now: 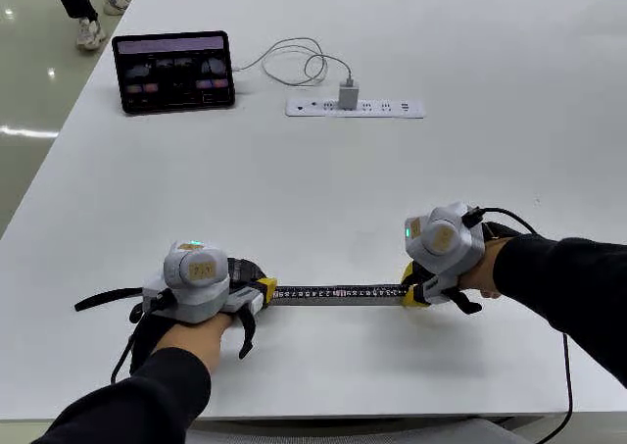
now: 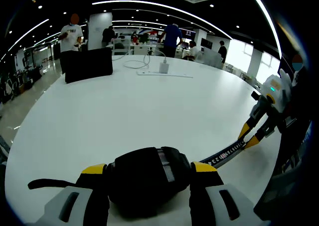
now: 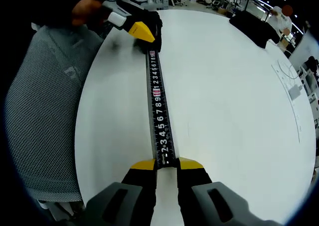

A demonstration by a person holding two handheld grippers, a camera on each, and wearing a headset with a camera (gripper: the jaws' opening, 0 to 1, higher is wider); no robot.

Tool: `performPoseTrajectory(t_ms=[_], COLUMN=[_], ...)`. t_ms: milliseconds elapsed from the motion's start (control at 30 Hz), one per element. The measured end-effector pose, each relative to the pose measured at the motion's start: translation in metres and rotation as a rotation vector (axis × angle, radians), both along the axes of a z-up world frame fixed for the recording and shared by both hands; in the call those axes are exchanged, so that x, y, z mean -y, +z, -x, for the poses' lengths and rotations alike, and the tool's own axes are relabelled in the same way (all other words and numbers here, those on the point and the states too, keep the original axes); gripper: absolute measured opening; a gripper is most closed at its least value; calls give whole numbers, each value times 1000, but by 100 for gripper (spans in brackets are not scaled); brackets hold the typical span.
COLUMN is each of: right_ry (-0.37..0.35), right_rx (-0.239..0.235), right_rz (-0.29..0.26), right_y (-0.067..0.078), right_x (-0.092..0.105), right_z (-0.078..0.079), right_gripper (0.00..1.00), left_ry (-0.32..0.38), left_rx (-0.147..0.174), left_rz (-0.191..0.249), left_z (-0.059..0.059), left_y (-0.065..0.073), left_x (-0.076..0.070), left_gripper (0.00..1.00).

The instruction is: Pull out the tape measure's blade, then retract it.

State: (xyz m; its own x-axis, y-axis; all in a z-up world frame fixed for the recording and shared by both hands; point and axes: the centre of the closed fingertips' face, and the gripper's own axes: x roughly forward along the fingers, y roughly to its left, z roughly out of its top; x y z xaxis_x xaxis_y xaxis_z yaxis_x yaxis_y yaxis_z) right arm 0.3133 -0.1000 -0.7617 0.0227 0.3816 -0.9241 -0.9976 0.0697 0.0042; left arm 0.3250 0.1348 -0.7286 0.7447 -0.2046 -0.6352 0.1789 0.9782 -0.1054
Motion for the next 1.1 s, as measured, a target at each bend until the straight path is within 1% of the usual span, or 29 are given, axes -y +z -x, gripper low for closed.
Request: performPoseTrajectory(t_ms=[667, 1100], right_ry=[-6, -12], right_rx=[-1, -5], right_rz=[-10, -27], right_y=[-1, -1], right_x=[-14, -25], right_z=[-1, -1], right_gripper=[11, 11], left_ry=[1, 2], left_rx=[-3, -4], left_rz=[3, 6], left_z=[0, 1], left_y=[-1, 0], left_x=[0, 0], left_gripper=[61, 61])
